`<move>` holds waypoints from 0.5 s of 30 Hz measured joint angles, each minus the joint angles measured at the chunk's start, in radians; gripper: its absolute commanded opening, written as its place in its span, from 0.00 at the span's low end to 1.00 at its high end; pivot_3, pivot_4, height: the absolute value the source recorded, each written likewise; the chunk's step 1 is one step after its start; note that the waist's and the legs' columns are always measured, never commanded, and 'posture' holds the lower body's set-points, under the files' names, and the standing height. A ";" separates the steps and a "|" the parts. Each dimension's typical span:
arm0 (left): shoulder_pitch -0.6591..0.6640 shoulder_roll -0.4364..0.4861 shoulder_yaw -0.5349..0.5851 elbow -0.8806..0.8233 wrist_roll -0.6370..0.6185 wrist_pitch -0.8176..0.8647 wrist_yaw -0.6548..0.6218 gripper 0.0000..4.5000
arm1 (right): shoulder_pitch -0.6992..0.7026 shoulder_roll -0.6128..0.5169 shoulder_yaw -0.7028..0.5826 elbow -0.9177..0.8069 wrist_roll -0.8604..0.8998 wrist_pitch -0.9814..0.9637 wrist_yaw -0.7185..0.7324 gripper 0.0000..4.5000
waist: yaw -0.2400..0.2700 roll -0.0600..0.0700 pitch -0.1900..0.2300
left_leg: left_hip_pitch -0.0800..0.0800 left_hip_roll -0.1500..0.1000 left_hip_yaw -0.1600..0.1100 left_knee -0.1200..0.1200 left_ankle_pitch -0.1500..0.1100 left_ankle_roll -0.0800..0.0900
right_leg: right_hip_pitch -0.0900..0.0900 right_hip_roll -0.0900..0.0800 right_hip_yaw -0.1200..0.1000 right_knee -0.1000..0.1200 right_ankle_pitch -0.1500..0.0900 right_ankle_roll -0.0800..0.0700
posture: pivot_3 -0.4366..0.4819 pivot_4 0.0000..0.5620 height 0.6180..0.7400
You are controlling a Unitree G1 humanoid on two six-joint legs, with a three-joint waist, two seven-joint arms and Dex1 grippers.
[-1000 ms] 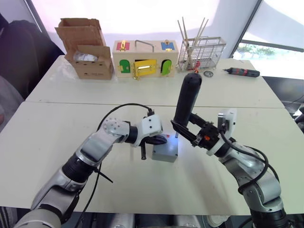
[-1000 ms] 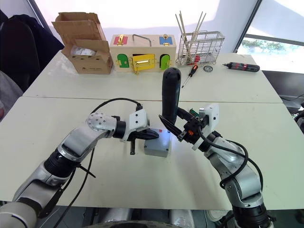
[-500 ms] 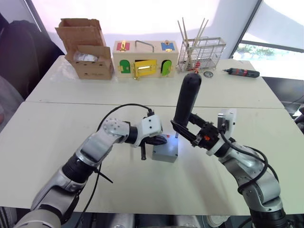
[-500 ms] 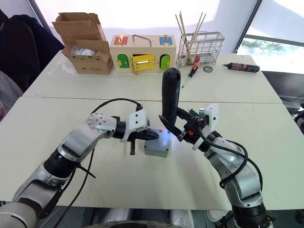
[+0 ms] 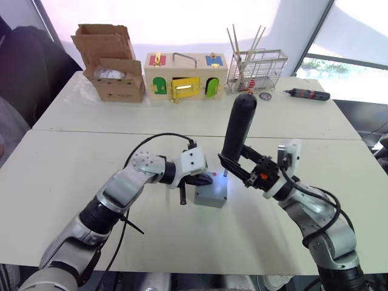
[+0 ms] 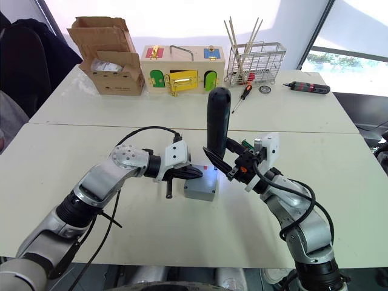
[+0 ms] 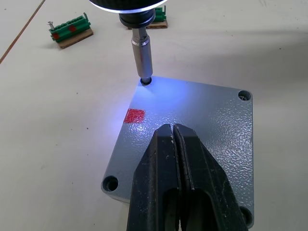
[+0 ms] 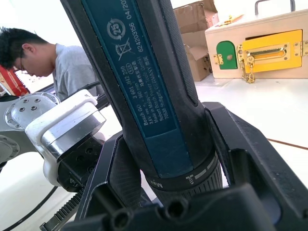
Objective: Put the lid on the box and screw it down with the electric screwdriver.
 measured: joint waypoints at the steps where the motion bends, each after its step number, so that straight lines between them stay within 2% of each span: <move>1: 0.000 0.000 0.000 0.000 0.000 0.000 0.000 0.00 | 0.000 0.000 0.000 0.000 0.001 0.000 0.000 0.41 | 0.000 0.000 0.000 | 0.000 0.000 0.000 0.000 0.000 0.000 | 0.000 0.000 0.000 0.000 0.000 0.000 | 0.48 0.27 0.96; 6: 0.000 0.000 0.002 -0.009 0.000 0.000 -0.001 0.00 | 0.014 0.011 -0.041 -0.022 0.063 0.036 -0.013 0.41 | 0.001 0.000 0.001 | -0.002 0.000 0.000 0.000 0.000 0.000 | -0.001 0.000 0.000 -0.001 0.000 0.000 | 0.48 0.27 0.96; 11: -0.001 0.001 0.005 -0.017 -0.001 -0.005 -0.003 0.00 | 0.022 -0.024 -0.093 -0.116 0.158 0.151 -0.061 0.41 | 0.000 0.010 0.008 | -0.011 0.000 0.000 -0.001 0.000 0.000 | -0.008 0.000 0.000 0.001 0.000 0.000 | 0.48 0.27 0.96; 15: -0.007 -0.001 0.006 -0.019 -0.002 -0.010 -0.005 0.00 | -0.003 -0.050 -0.107 -0.155 0.202 0.229 -0.098 0.41 | 0.000 0.013 0.010 | -0.018 0.000 0.000 -0.001 0.001 -0.001 | -0.016 0.002 0.000 0.002 0.003 0.005 | 0.48 0.27 0.96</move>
